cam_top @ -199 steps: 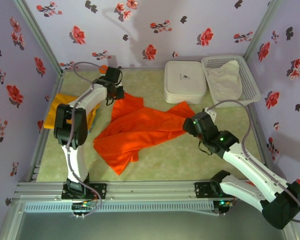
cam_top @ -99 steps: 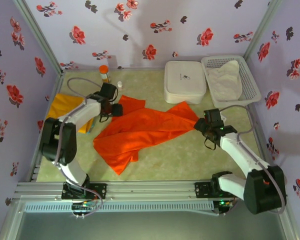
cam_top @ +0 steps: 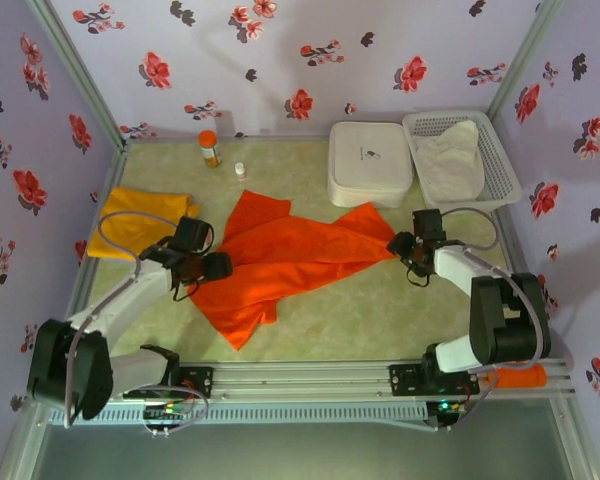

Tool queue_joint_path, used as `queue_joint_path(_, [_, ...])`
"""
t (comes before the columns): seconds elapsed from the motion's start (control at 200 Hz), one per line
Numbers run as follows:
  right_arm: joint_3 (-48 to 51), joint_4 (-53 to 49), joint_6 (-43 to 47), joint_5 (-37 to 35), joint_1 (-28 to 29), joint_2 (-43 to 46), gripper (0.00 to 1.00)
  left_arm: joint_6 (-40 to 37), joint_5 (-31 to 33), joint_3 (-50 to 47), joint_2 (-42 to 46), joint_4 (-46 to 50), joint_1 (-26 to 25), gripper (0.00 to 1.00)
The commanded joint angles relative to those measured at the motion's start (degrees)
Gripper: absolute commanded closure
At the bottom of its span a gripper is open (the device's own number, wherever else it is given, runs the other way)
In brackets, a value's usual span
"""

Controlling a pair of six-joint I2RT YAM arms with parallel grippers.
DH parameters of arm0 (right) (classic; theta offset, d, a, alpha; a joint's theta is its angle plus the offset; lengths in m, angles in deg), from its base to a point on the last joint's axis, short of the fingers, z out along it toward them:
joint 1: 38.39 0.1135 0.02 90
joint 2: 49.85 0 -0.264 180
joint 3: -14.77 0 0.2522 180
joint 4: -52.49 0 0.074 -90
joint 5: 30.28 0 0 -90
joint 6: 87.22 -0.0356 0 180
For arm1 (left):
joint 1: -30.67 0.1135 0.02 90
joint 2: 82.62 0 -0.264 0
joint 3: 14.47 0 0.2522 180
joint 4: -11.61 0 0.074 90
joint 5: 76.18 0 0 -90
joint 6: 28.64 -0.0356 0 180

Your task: Fold and stack the t-shirts

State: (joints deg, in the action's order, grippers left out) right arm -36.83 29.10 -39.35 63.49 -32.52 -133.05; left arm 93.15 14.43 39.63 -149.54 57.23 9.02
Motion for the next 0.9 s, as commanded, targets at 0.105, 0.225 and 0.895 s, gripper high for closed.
queue_joint_path(0.105, [-2.65, 5.51, 0.80, 6.07, -0.42, -0.73, 0.88, 2.92, 0.39, -1.36, 2.15, 1.12, 0.20, 0.32])
queue_joint_path(0.225, [-1.98, 0.69, 1.39, 5.49, -0.33, 4.88, 1.00, 3.24, 0.31, -1.67, 0.38, 0.36, 0.15, 0.33])
queue_joint_path(0.895, [-22.47, -10.35, -5.38, 7.47, 2.56, 11.69, 0.97, 2.62, -0.60, -2.19, -2.98, -2.16, -0.01, 0.35])
